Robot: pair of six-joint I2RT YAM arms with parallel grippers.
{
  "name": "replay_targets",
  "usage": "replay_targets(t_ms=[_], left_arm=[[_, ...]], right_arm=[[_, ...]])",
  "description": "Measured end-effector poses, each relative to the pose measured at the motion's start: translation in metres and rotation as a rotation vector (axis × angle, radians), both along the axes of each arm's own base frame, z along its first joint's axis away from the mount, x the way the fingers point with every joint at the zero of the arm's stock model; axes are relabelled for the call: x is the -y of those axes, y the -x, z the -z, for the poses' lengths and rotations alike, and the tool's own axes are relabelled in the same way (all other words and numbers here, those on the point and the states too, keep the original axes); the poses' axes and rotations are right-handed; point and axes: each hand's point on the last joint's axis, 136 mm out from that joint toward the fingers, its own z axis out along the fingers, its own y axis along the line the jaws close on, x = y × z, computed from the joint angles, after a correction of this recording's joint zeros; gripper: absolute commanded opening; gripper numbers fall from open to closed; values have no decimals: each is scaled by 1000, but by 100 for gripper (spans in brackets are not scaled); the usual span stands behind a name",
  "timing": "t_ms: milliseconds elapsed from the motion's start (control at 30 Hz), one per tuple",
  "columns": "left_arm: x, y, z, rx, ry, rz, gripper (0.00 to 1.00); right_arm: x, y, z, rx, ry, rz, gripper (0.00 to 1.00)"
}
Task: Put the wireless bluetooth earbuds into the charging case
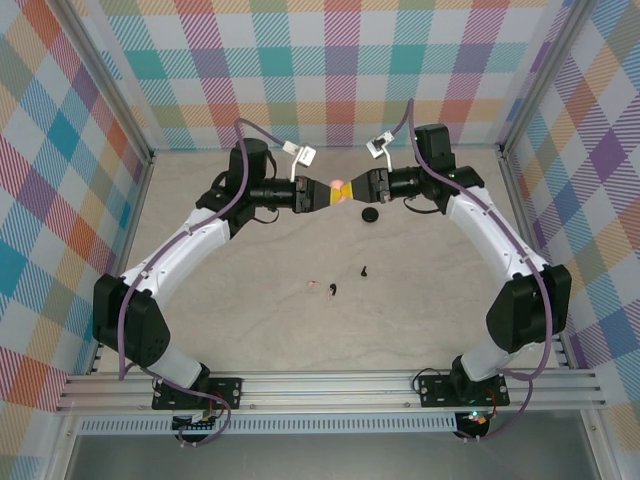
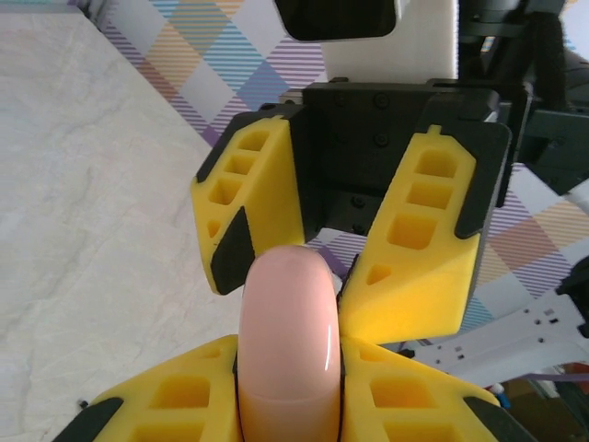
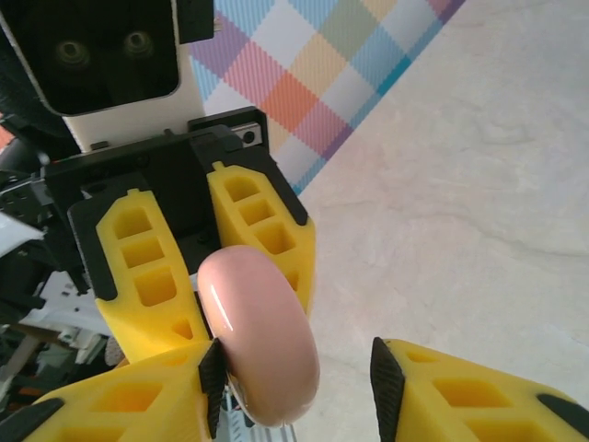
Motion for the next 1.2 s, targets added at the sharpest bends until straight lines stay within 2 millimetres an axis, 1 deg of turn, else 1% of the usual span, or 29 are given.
replay_targets(t_ms=[67,167,333,467,567,967,1200], left_arm=[[1,-2,0,30,-8,-8,22],[2,-7,0,138,0,-14,23],[1,-4,15,297,-19,11,24],[1,-3,10,424,-27,39,25],[1,3,5,496,-25,71,25],[6,19,-2,594,9,166,21],[5,20,-2,618,3,175,20]], right_arm=[[2,-1,0,11,22,26,51],[4,4,-5,40,42,44,52],[6,14,-9,76,78,58,53],[8,21,-12,104,101,64,54],[9,22,-10,111,117,68,54],[9,25,-2,113,157,68,55],[9,24,-1,118,172,79,55]])
